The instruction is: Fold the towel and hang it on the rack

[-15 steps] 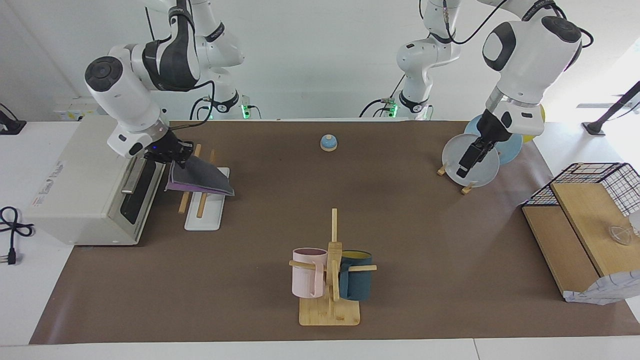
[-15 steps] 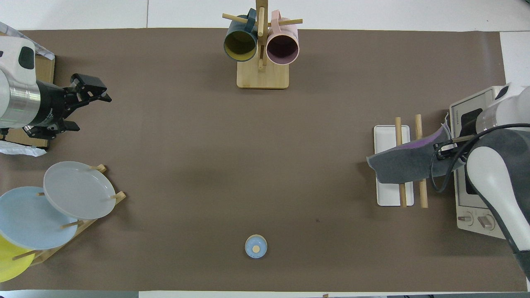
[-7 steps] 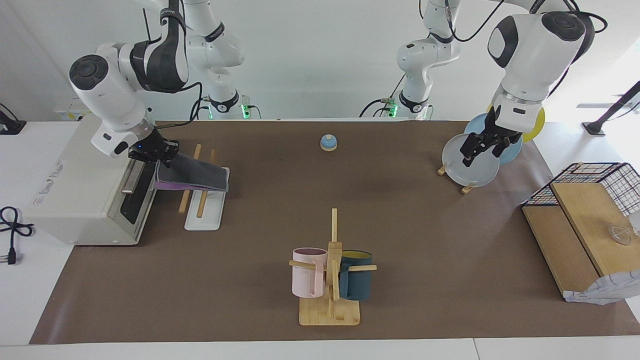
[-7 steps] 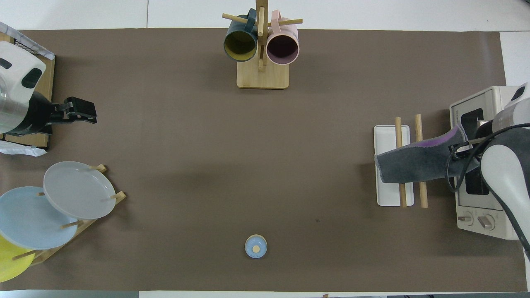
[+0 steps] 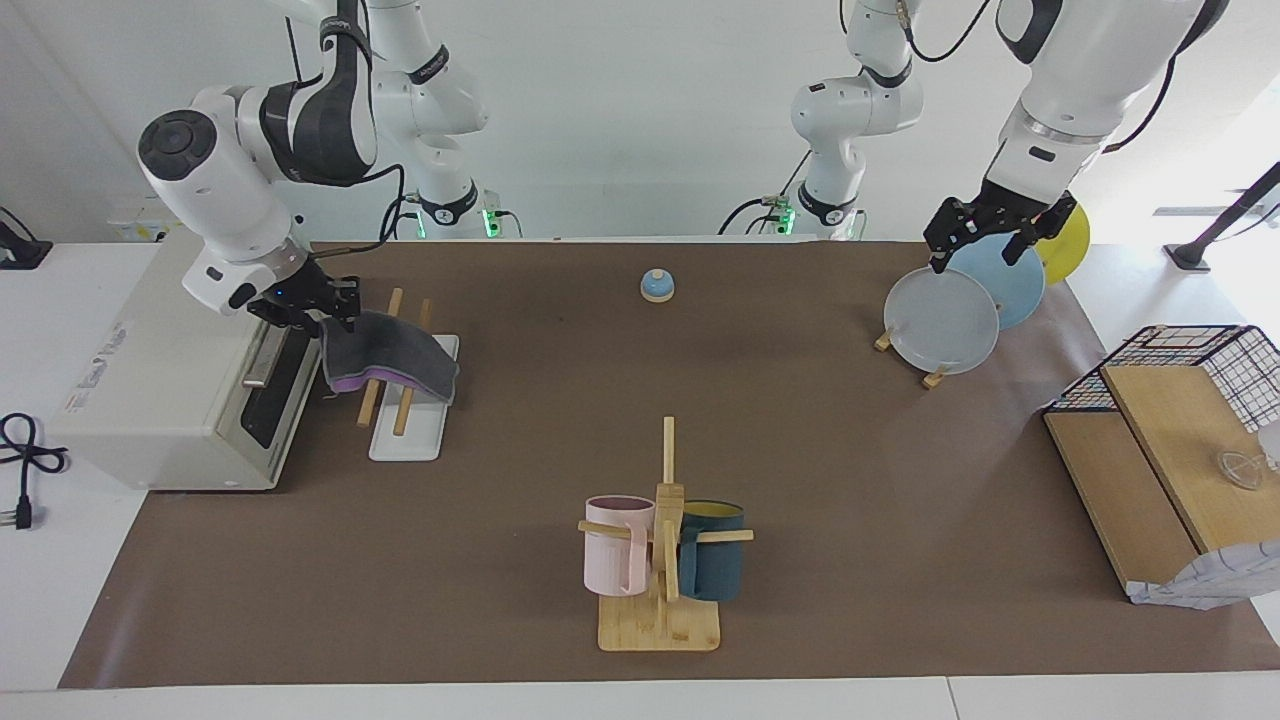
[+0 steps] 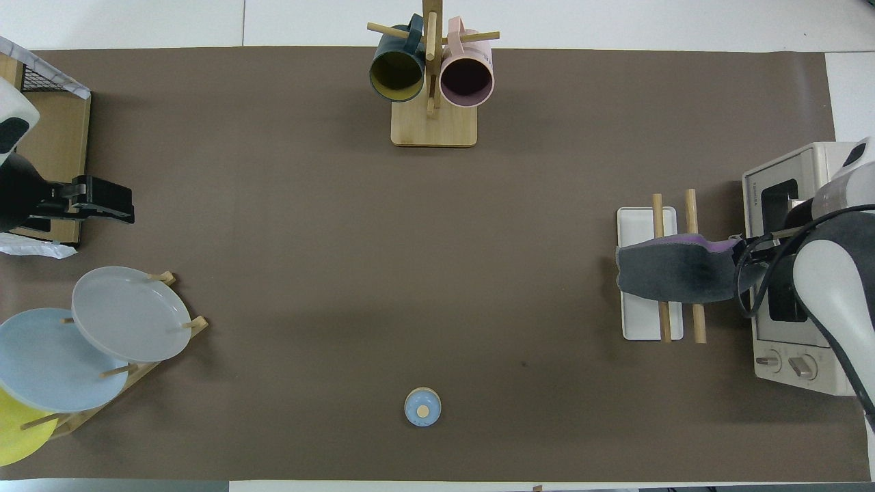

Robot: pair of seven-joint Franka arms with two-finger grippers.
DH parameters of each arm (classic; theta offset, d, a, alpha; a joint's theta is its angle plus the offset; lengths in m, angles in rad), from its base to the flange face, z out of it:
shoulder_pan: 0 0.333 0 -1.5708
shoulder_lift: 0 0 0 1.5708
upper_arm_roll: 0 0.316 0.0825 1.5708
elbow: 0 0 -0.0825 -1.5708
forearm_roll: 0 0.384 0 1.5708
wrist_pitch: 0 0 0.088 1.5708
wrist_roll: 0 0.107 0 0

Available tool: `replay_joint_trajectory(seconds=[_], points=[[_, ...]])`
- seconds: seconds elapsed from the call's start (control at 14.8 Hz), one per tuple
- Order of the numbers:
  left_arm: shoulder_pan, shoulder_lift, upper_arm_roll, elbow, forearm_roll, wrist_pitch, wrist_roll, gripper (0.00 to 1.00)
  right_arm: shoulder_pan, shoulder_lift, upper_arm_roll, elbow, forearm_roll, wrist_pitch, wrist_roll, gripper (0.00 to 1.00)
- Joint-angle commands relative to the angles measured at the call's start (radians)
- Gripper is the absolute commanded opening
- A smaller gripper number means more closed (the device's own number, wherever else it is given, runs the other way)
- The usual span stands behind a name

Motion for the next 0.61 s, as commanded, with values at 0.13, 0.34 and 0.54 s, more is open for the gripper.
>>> replay_joint_trajectory(seconds=[0.13,0.34,0.54], points=[[-0.092,-0.032,0.097,-0.047,-0.043,-0.02,0.043,1.0,-0.026,-0.02,0.006,-0.018,-0.017,0.011,-0.014,1.0],[-0.089,-0.015,0.098,-0.039,-0.069,0.066,0.036,1.0,-0.039,-0.021,0.008,-0.018,-0.017,0.002,-0.013,1.0],[-0.086,0.0,0.1,-0.035,-0.069,0.06,0.033,1.0,-0.043,-0.006,0.012,0.045,-0.02,-0.02,-0.021,1.0]])
